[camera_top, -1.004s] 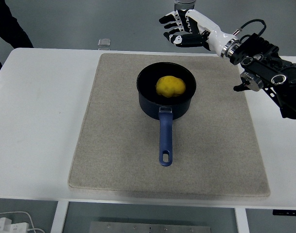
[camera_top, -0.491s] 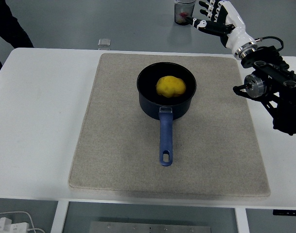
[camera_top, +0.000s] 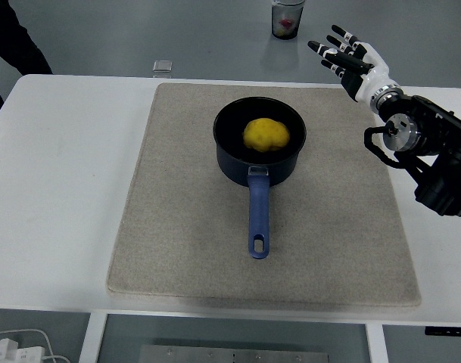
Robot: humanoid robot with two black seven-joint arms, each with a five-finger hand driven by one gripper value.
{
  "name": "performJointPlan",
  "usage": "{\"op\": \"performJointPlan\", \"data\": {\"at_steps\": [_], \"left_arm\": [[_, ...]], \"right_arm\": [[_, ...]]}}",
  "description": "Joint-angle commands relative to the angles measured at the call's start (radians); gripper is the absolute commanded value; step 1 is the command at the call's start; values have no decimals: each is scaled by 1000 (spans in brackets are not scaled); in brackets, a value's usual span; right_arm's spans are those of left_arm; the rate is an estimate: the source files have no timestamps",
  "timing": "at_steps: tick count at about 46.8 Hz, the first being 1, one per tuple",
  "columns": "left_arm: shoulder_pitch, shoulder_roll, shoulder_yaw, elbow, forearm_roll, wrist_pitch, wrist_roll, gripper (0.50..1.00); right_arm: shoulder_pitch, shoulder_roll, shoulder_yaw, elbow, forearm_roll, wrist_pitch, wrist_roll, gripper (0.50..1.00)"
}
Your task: Put the potato in the blue pot
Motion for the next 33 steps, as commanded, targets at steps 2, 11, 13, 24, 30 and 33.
{"op": "performJointPlan", "data": {"at_steps": [2,11,13,24,30,33], "left_arm": [[0,0,2,0,1,0,0,996],[0,0,2,0,1,2,2,996],[0,0,2,0,1,0,2,996],[2,0,0,0,1,2,2,996],[3,0,0,1,1,2,2,996],[3,0,0,1,1,2,2,996]], "right_arm": [[-1,2,20,-8,42,20,-1,928],[-2,-1,93,-54,53,46,-1,928],[-4,-3,107,-55,54,46,1,928],[-33,-15,196,-68,60,57,25,928],[-45,-18,196,-89,59,76,67,928],[-56,-18,196,-89,59,89,70,928]]}}
